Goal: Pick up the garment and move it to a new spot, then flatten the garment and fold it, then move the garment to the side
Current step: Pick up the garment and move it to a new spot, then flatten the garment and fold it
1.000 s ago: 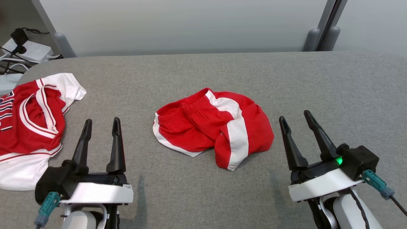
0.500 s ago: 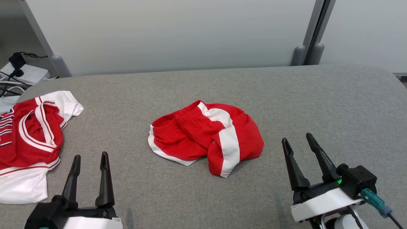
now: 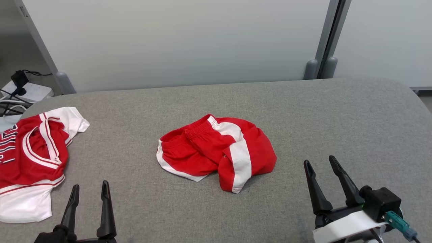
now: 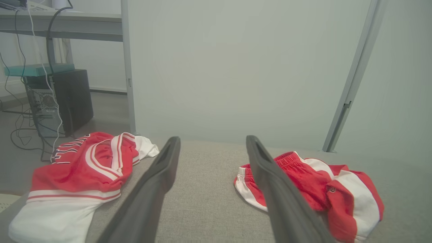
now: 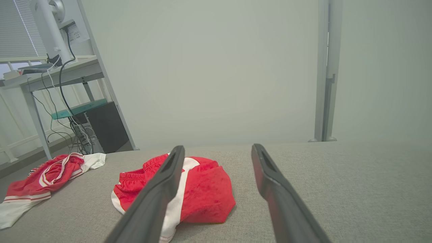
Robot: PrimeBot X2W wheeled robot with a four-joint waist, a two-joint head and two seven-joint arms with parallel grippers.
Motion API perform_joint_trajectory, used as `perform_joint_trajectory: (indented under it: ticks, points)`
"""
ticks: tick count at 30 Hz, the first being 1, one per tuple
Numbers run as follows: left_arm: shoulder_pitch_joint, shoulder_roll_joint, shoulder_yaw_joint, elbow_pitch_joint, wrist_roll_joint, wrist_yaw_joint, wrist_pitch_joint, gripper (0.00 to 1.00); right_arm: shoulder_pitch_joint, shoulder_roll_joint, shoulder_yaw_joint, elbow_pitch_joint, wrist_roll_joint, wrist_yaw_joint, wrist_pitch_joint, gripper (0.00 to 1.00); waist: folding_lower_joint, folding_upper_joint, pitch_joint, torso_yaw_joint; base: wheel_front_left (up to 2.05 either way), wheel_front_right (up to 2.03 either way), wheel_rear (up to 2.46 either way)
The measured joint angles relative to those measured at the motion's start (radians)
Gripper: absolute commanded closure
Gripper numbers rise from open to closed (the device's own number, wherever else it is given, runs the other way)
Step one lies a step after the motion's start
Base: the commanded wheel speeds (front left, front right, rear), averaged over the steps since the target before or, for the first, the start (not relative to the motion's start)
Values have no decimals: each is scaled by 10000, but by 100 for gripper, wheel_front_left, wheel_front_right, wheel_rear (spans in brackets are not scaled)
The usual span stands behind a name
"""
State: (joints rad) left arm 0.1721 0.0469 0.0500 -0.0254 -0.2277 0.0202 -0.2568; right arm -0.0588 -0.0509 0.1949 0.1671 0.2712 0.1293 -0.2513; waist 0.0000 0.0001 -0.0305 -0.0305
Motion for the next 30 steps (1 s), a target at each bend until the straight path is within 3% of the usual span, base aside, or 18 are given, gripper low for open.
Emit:
perform_joint_trajectory:
  ticks: [30]
  points:
    - [96, -4, -288, 422, 151, 134, 0, 0, 257, 35, 389, 798, 102, 0, 0, 0, 0, 0, -137, -101, 0, 0, 0]
